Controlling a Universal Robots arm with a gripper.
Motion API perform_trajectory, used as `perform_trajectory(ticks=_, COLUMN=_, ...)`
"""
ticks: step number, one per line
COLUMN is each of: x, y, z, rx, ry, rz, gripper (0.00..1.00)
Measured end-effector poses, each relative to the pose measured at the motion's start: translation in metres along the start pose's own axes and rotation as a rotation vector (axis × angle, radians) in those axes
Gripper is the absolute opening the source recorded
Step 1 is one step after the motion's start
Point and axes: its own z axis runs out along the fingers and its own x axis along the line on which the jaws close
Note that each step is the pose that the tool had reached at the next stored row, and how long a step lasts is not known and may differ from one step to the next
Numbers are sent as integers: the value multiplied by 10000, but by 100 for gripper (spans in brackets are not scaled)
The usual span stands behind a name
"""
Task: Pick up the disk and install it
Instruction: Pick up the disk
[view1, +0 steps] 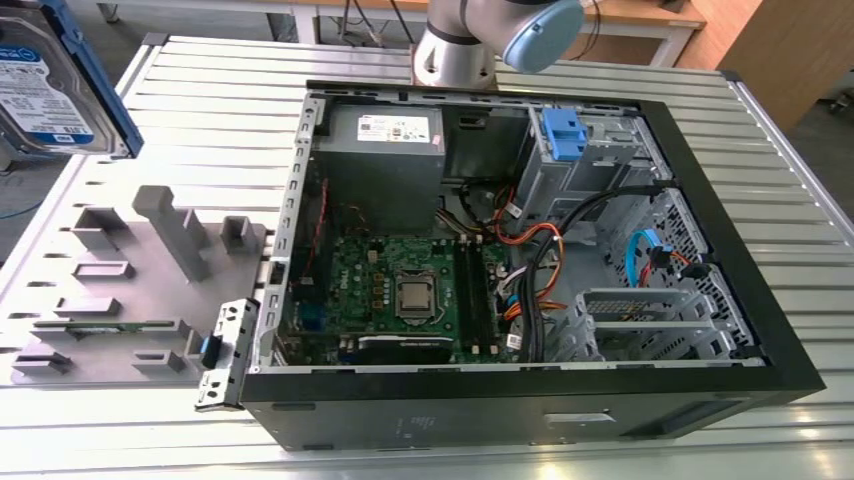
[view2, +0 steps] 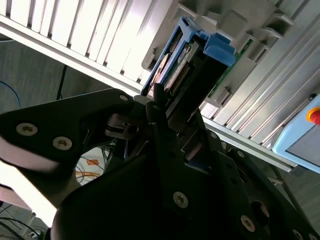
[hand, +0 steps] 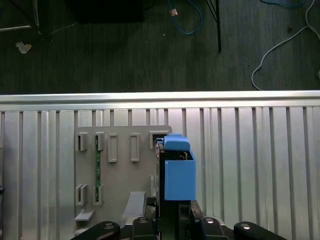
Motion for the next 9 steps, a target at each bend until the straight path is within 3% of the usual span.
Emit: perform_trajectory(ticks=9, x=-7, y=7, z=-211, rx=-1, ry=-33, rz=-1, gripper=35)
